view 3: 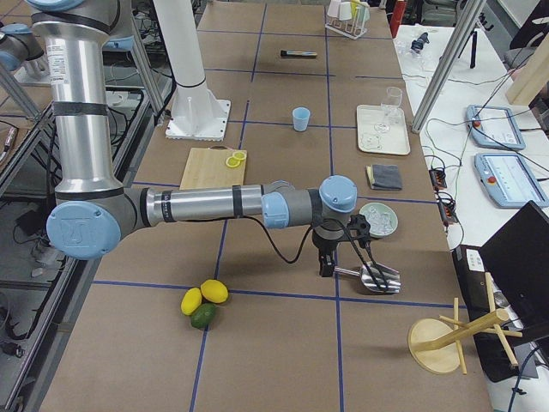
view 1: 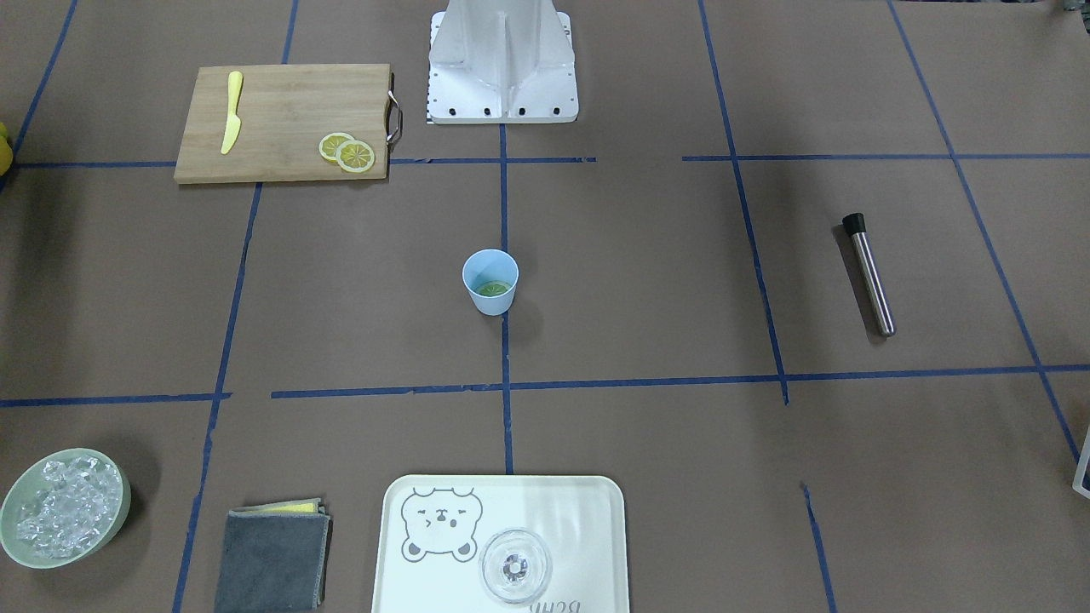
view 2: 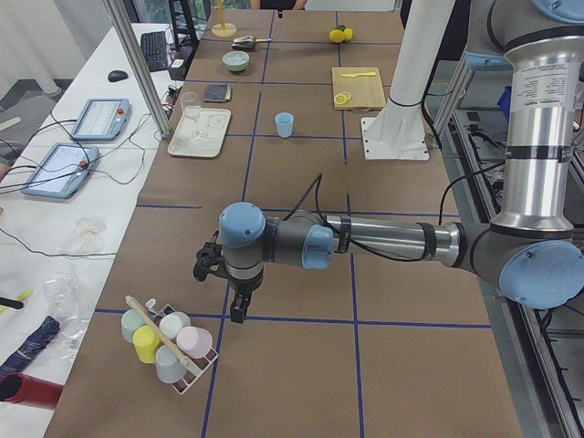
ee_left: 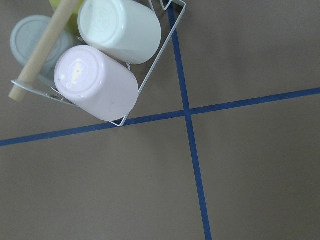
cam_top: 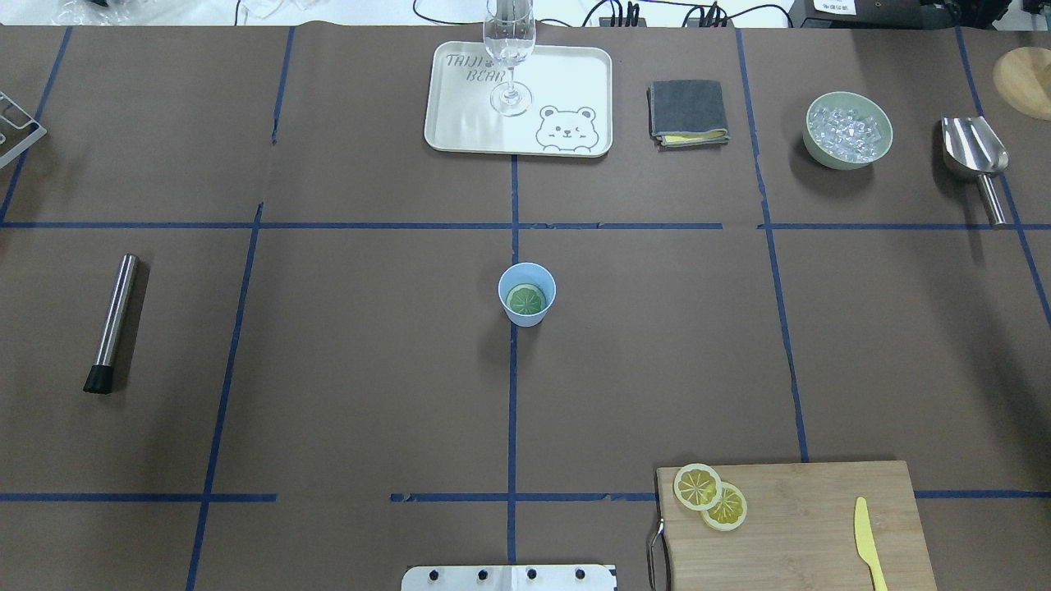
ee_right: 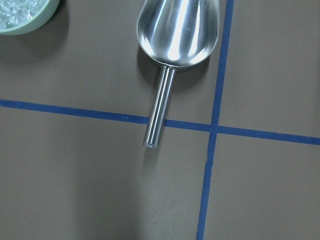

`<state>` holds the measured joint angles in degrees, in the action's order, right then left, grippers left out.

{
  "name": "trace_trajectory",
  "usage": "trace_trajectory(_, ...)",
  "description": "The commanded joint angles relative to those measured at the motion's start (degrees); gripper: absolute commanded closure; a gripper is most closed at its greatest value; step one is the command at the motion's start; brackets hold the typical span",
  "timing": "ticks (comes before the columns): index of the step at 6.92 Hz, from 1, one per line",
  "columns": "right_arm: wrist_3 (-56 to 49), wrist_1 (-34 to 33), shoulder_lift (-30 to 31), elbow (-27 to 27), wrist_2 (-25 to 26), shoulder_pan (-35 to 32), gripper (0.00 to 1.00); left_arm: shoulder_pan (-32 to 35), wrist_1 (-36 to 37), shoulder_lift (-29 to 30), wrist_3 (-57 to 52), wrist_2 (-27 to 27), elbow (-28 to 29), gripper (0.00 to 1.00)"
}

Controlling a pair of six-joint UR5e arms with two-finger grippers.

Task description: Squeeze lemon into cup

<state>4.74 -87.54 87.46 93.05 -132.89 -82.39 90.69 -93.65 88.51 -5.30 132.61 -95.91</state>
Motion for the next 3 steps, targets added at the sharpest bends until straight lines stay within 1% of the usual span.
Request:
trace_trajectory(1, 0.01, 0.00, -0.01, -0.32, -1.66, 0.03, 0.00, 0.02, 1.01, 0.00, -0.24, 0.19, -0.68, 0.00)
trace_trajectory(2, -0.08, 0.00, -0.01, -0.24, -1.75, 0.03, 0.00, -0.07, 0.75, 0.00, -0.33, 0.19, 0.19, 0.00)
trace_trajectory(3, -0.08, 0.09, 0.08, -0.41, -1.67, 0.03, 0.00, -0.07, 0.93, 0.00, -0.33, 0.45, -0.24, 0.00)
